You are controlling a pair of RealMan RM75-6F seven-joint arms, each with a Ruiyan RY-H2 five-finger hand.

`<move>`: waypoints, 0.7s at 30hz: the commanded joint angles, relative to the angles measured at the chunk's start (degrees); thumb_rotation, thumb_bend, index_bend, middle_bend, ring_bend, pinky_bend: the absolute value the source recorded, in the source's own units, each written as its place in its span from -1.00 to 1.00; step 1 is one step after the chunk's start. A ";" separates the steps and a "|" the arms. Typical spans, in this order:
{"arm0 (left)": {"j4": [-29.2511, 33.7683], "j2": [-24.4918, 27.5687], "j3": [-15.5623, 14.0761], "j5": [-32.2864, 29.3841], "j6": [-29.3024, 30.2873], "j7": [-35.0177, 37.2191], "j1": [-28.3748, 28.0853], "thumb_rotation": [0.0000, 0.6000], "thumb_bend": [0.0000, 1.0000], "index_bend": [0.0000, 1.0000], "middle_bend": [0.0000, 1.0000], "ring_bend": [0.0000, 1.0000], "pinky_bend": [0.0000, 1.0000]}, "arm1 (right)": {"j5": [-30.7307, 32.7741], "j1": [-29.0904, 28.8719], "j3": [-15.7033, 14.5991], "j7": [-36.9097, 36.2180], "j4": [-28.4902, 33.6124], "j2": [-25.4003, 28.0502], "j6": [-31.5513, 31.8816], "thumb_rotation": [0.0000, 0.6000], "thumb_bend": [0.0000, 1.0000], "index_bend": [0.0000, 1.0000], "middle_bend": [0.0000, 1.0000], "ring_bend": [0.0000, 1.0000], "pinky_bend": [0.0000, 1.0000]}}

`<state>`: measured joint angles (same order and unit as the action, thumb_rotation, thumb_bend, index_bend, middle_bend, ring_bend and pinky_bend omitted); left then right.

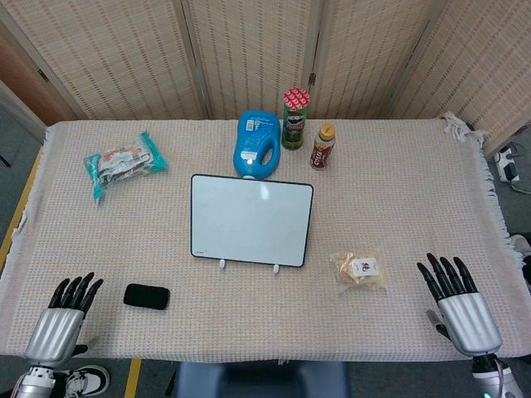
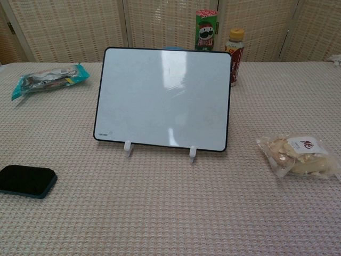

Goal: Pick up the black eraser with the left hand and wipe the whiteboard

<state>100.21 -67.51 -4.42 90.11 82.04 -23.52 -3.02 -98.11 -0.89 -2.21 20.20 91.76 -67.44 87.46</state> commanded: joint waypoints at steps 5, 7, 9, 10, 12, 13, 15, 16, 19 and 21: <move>-0.22 0.04 -0.91 2.23 -0.89 0.72 -0.67 1.00 -0.85 -1.00 -1.00 -1.00 -1.00 | -0.30 0.37 -0.26 0.24 0.21 0.16 0.58 1.00 -0.41 -1.00 -1.00 -0.98 -1.00; -0.42 0.40 -1.59 3.38 -1.64 2.05 -1.11 1.00 -0.85 -1.00 -0.98 -1.00 -1.00 | -0.68 0.58 -0.34 0.18 0.08 0.10 1.15 1.00 -0.41 -1.00 -1.00 -0.98 -1.00; -0.68 0.46 -1.94 4.23 -2.11 2.48 -1.46 1.00 -0.85 -1.00 -0.89 -0.99 -0.98 | -0.80 0.81 -0.42 0.29 -0.07 0.00 1.49 1.00 -0.41 -1.00 -1.00 -0.98 -1.00; -0.82 0.22 -1.76 4.26 -1.99 2.44 -1.49 1.00 -0.85 -1.00 -0.80 -0.95 -0.93 | -0.83 0.87 -0.43 0.34 -0.08 -0.05 1.58 1.00 -0.41 -1.00 -1.00 -0.98 -1.00; -1.21 -0.34 -1.29 3.93 -1.96 2.32 -1.61 1.00 -0.85 -0.91 -0.44 -0.73 -0.72 | -0.88 0.93 -0.43 0.45 -0.12 -0.16 1.68 1.00 -0.41 -1.00 -1.00 -0.98 -1.00; -1.33 -0.48 -1.18 3.80 -2.06 2.26 -1.68 1.00 -0.85 -0.87 -0.30 -0.63 -0.62 | -0.88 0.94 -0.42 0.50 -0.13 -0.20 1.69 1.00 -0.41 -1.00 -1.00 -0.98 -1.00; -1.70 -0.92 -0.65 3.85 -3.86 3.24 -3.11 1.00 -0.85 -0.66 0.31 -0.09 -0.11 | -0.46 0.72 -0.26 1.04 -0.25 -0.50 1.02 1.00 -0.41 -1.00 -1.00 -0.98 -1.00; -1.56 -0.70 -0.66 3.88 -5.26 4.33 -3.98 1.00 -0.85 -0.60 0.50 0.08 0.04 | -0.11 0.58 -0.11 1.38 -0.23 -0.67 0.61 1.00 -0.41 -1.00 -1.00 -0.98 -1.00; -2.05 -0.90 0.01 4.65 -7.54 5.55 -6.23 1.00 -0.85 -0.40 0.93 0.47 0.35 | 0.96 0.06 0.16 2.45 -0.05 -1.06 -0.96 1.00 -0.41 -1.00 -1.00 -0.97 -1.00; -2.13 -1.55 0.61 3.96 -9.17 3.60 -7.31 1.00 -0.85 -0.32 1.00 0.62 0.48 | 1.37 -0.17 0.17 3.00 0.16 -1.19 -1.70 1.00 -0.41 -1.00 -1.00 -0.96 -1.00</move>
<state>98.44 -68.42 -4.68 94.26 75.11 -17.66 -8.79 -96.97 -0.87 -2.11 22.91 91.78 -68.49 86.08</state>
